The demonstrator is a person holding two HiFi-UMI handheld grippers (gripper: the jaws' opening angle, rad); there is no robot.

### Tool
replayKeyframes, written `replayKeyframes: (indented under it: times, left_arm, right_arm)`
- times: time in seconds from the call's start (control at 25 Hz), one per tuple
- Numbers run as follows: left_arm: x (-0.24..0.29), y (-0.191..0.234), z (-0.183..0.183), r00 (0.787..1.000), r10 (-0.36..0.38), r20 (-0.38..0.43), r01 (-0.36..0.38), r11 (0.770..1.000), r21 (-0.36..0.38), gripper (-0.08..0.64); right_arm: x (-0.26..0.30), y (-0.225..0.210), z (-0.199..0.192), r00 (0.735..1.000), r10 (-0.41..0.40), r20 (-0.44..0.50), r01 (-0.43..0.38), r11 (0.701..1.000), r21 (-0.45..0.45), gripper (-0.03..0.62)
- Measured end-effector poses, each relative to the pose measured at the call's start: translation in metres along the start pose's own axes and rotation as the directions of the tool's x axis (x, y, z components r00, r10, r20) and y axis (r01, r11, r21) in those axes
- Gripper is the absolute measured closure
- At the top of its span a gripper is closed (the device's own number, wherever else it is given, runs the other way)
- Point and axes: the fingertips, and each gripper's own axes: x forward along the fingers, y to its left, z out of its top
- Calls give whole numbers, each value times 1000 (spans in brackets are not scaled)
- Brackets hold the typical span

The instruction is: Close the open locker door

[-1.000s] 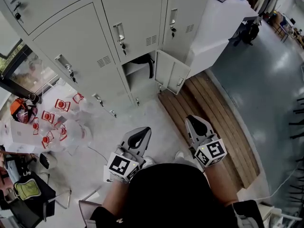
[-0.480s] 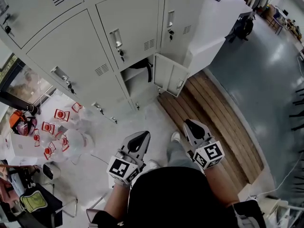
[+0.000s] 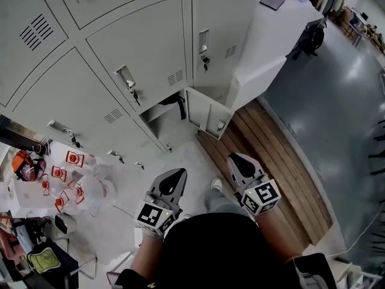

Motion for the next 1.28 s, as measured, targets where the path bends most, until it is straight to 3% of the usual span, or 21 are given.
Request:
replayKeyframes:
  times: [0.56, 0.92, 1.28]
  left_arm:
    - [135, 16, 14, 995, 93, -45, -93, 996, 8, 538]
    - [158, 41, 9, 987, 136, -81, -138, 990, -17, 538]
    - [164, 66, -9, 982, 106, -159, -110, 994, -17, 538]
  right_arm:
    - [56, -132, 30, 998, 62, 6, -62, 997, 37, 540]
    - [84, -169, 12, 997, 56, -61, -52, 997, 54, 538]
    - [111, -194, -25, 990, 33, -140, -23, 997, 74, 538]
